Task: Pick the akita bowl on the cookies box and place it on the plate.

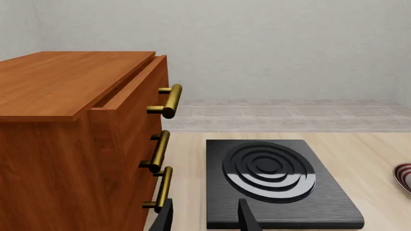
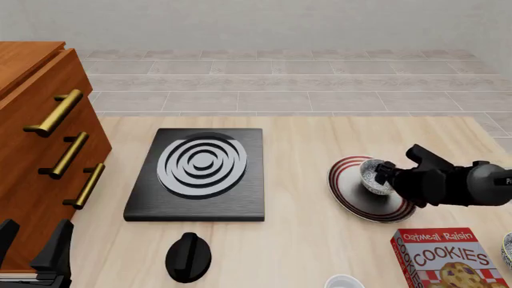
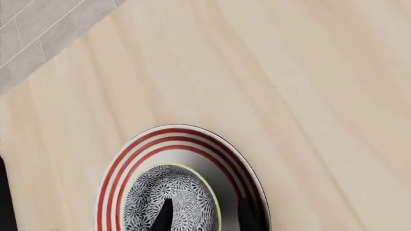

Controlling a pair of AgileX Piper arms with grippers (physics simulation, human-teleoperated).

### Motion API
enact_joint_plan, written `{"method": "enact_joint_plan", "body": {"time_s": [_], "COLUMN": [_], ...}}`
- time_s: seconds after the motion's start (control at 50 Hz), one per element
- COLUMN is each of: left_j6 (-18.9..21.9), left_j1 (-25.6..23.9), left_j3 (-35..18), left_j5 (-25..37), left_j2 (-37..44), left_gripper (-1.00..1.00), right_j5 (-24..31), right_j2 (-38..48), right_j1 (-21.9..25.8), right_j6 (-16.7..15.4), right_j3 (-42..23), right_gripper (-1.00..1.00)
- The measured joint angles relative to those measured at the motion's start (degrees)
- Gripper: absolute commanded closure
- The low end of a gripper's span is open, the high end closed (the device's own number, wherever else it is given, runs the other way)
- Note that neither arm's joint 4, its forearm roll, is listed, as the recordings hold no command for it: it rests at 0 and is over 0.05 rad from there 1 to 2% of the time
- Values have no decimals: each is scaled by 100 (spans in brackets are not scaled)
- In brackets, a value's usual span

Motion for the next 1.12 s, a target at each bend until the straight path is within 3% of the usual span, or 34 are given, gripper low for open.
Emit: {"method": "enact_joint_plan", "body": {"time_s": [0.22, 0.46, 1.12], "left_j6": [0, 0, 0], "left_j1": [0, 0, 0], "left_j3": [0, 0, 0], "left_j5": [0, 0, 0], "left_j2": [0, 0, 0], "left_gripper": [-100, -100, -100], "right_j5": [180, 722, 3545], "right_j2": [-391, -1418, -6124], "right_j1": [-69, -294, -467], "right_j6": [-57, -287, -685], "right_j3": [31, 71, -316], "right_gripper": [-100, -100, -100]}}
